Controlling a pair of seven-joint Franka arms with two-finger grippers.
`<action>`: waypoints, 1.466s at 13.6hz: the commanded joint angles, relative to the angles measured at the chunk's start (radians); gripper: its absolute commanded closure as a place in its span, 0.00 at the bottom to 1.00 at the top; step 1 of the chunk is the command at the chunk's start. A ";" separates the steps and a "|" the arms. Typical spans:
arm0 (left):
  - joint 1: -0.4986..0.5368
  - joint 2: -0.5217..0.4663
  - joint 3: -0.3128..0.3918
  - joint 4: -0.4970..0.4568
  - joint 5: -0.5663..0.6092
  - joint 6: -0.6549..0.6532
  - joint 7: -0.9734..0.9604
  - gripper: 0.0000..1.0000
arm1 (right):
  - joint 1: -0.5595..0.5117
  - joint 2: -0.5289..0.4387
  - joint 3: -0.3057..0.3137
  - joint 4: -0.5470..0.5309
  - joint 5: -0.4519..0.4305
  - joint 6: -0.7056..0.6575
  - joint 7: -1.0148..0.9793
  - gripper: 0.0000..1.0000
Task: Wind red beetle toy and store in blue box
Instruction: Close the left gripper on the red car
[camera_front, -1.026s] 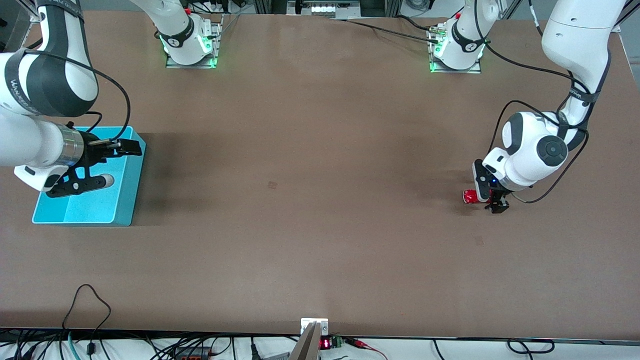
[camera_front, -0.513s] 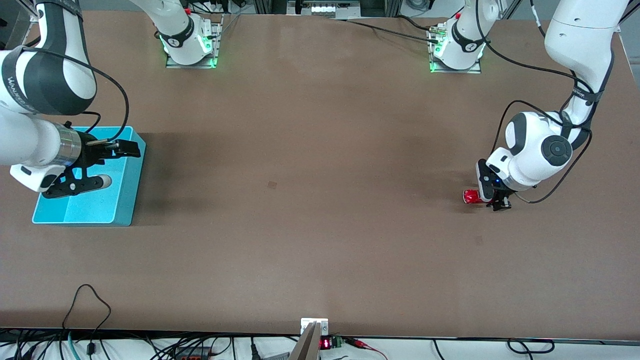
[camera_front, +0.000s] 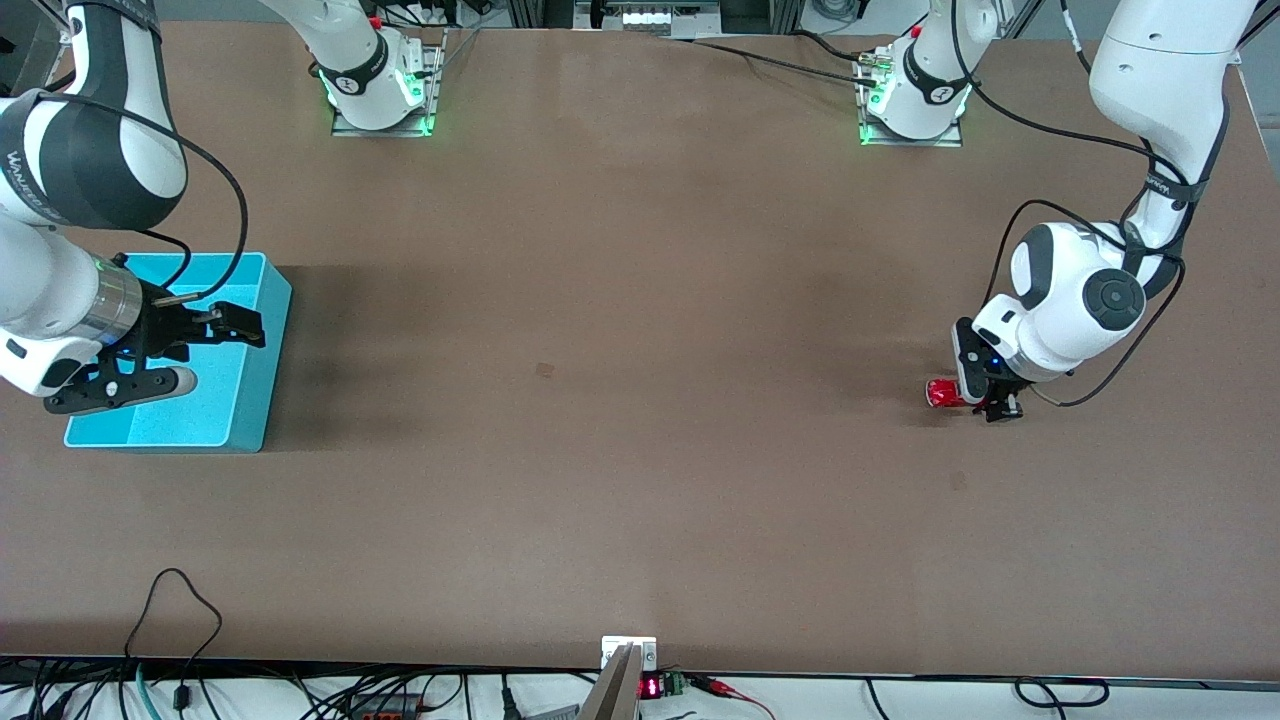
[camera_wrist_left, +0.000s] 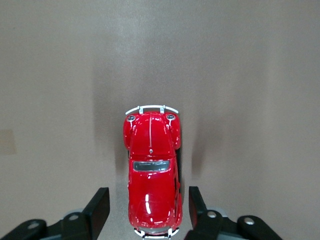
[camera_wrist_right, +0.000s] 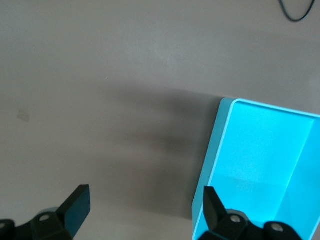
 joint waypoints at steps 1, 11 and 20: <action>0.005 -0.031 -0.004 -0.028 0.016 0.003 0.017 0.32 | 0.001 0.003 0.000 0.012 -0.024 0.025 0.005 0.00; 0.005 -0.025 -0.004 -0.028 0.016 0.003 0.017 0.69 | 0.045 0.000 0.000 -0.001 -0.034 0.011 0.001 0.00; 0.010 0.004 -0.003 -0.022 0.016 -0.003 0.040 0.76 | 0.044 0.000 0.000 0.002 -0.034 0.013 0.011 0.00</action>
